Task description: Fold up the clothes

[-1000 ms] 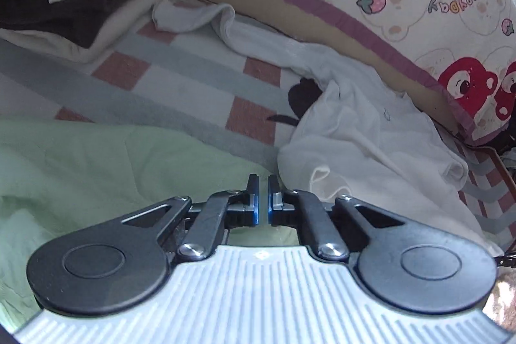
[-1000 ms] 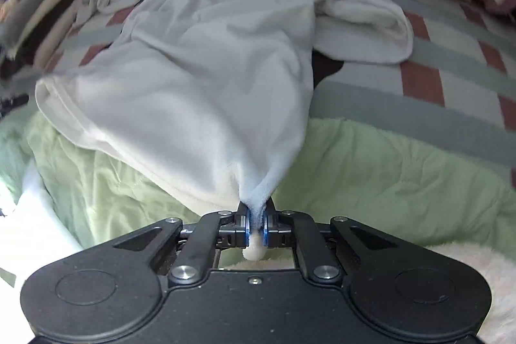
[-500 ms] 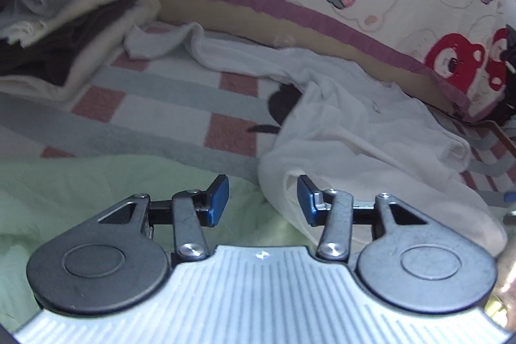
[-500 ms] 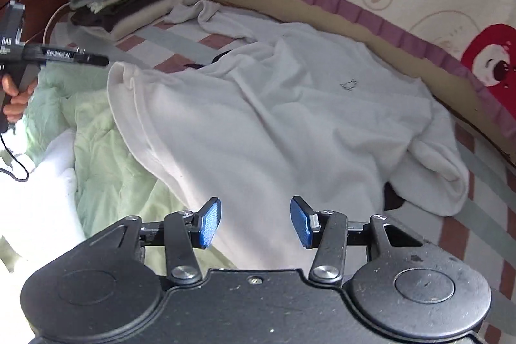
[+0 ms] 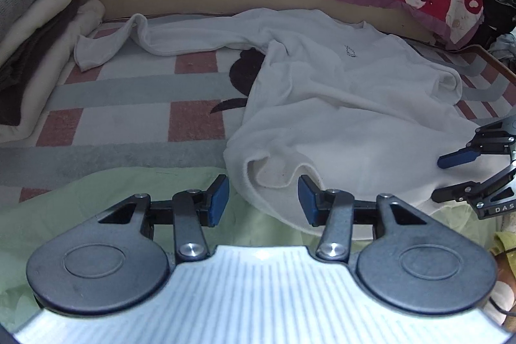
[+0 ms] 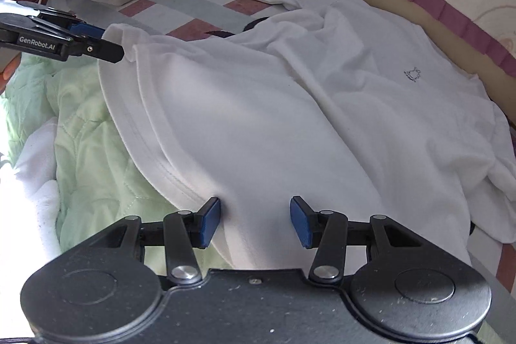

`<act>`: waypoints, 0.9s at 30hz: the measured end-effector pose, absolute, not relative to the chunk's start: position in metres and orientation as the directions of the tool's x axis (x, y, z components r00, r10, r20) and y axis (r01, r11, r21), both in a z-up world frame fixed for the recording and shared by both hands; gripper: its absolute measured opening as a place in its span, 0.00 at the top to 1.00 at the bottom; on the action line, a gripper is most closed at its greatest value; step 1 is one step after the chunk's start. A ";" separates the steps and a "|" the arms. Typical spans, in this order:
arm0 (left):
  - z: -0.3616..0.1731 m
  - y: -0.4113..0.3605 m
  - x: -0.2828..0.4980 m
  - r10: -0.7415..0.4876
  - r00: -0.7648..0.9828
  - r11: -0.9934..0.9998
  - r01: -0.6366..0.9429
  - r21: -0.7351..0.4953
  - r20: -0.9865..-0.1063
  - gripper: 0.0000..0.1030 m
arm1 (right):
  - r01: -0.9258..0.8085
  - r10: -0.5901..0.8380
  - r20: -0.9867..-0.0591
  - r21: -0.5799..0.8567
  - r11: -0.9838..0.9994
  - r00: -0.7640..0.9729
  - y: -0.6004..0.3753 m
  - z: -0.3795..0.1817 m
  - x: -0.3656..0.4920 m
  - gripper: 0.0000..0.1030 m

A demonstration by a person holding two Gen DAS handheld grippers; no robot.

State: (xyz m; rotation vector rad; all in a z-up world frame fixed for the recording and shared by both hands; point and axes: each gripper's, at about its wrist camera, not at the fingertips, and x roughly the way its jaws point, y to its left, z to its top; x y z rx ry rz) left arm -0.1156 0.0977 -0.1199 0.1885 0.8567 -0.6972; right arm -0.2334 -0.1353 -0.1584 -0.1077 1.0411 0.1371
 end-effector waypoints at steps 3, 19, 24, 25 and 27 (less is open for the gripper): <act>-0.136 0.084 -0.103 -0.423 0.477 0.800 0.596 -0.070 -0.770 0.36 | -0.084 0.010 -0.872 -0.036 0.996 0.490 -0.158 -0.159 -0.242 0.51; -0.094 0.065 -0.125 -0.496 0.668 0.817 0.576 -0.037 -0.555 0.91 | 0.064 0.093 -0.807 0.160 0.985 0.583 -0.207 -0.124 -0.280 0.45; -0.066 0.080 -0.134 -0.490 0.728 0.845 0.533 -0.053 -0.480 0.91 | -0.106 0.137 -0.815 0.093 0.990 0.563 -0.149 -0.136 -0.269 0.39; -0.062 0.083 -0.135 -0.478 0.744 0.854 0.518 -0.049 -0.467 0.91 | -0.096 0.092 -0.832 0.047 0.994 0.547 -0.145 -0.140 -0.268 0.39; -0.054 0.090 -0.138 -0.412 0.798 0.891 0.455 -0.010 -0.439 0.91 | -0.039 0.043 -0.867 0.027 0.999 0.496 -0.151 -0.145 -0.268 0.38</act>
